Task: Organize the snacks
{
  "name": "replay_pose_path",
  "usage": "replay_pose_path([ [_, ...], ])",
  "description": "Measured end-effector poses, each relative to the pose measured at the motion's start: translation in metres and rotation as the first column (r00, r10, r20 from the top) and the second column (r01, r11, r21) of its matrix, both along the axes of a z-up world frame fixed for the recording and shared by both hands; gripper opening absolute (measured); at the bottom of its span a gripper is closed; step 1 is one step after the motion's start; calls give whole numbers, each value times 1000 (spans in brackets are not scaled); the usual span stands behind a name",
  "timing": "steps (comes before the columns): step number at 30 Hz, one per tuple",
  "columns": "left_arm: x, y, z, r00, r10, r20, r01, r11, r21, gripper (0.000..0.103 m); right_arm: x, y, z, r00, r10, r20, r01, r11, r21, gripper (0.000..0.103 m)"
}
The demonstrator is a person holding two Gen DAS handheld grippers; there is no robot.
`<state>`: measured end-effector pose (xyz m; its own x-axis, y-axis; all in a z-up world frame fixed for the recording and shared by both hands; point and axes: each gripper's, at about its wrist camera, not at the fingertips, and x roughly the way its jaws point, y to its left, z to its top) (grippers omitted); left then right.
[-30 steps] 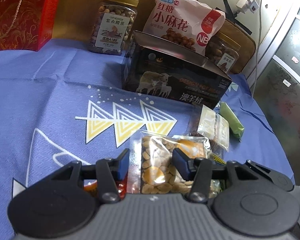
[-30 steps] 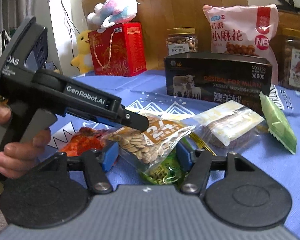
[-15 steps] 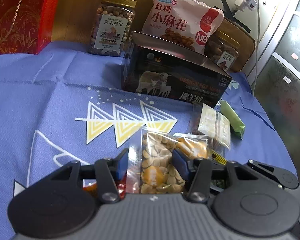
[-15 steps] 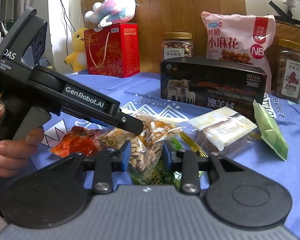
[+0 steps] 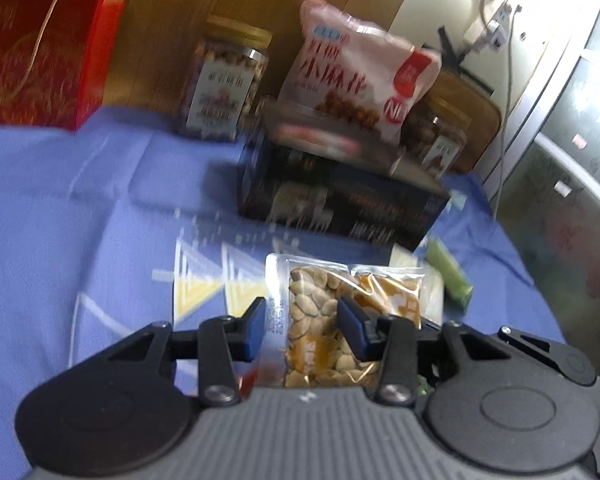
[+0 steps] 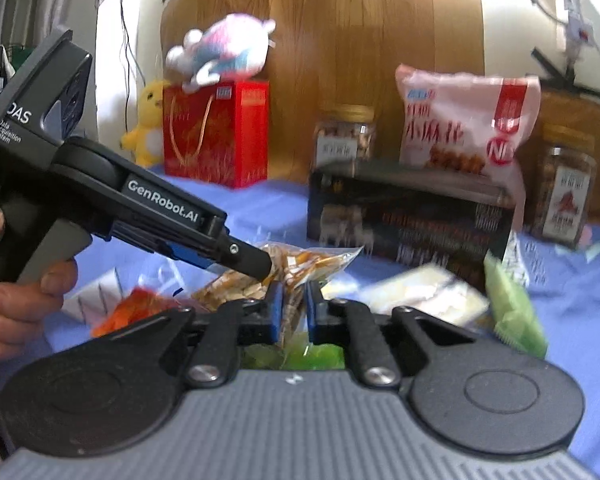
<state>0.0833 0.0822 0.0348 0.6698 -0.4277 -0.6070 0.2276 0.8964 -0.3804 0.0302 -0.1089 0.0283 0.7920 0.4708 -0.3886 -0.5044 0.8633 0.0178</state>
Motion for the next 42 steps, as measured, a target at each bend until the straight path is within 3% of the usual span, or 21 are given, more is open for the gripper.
replay_pose_path([
  [5, 27, -10, 35, 996, -18, 89, 16, 1000, 17, 39, 19, -1, 22, 993, -21, 112, 26, 999, -39, 15],
  [9, 64, -27, 58, 988, -26, 155, 24, 1000, 18, 39, 53, -15, 40, 983, -74, 167, 77, 997, -11, 15],
  [15, 122, -58, 52, 990, -23, 141, 16, 999, 51, 39, 112, -36, 36, 981, -176, 80, 173, 984, 42, 16],
  [19, 141, -75, 36, 994, 0, 113, -13, 993, 119, 40, 130, -41, 27, 977, -210, 38, 208, 977, 46, 27],
  [25, 119, -69, 36, 989, -2, 146, -17, 992, 126, 43, 107, -65, 35, 967, -251, 35, 246, 962, 118, 31],
  [28, 91, -57, 43, 980, 0, 198, -21, 994, 106, 44, 83, -88, 30, 960, -278, -4, 274, 943, 186, 31],
  [31, 64, -55, 39, 976, -7, 219, -26, 989, 148, 44, 64, -110, 17, 943, -327, -70, 334, 918, 214, 32],
  [34, 55, -56, 24, 989, -52, 138, 37, 993, 112, 44, 56, -125, 1, 923, -346, -168, 377, 900, 217, 33],
  [35, 54, -57, 18, 992, -64, 108, 54, 994, 97, 44, 53, -126, -4, 920, -340, -193, 377, 902, 211, 40],
  [37, 53, -62, 6, 995, -84, 55, 79, 994, 76, 44, 51, -124, -10, 918, -332, -217, 373, 908, 190, 54],
  [42, 47, -76, -7, 991, -133, -7, 133, 989, 68, 44, 59, -110, -21, 907, -348, -237, 381, 918, 110, 62],
])
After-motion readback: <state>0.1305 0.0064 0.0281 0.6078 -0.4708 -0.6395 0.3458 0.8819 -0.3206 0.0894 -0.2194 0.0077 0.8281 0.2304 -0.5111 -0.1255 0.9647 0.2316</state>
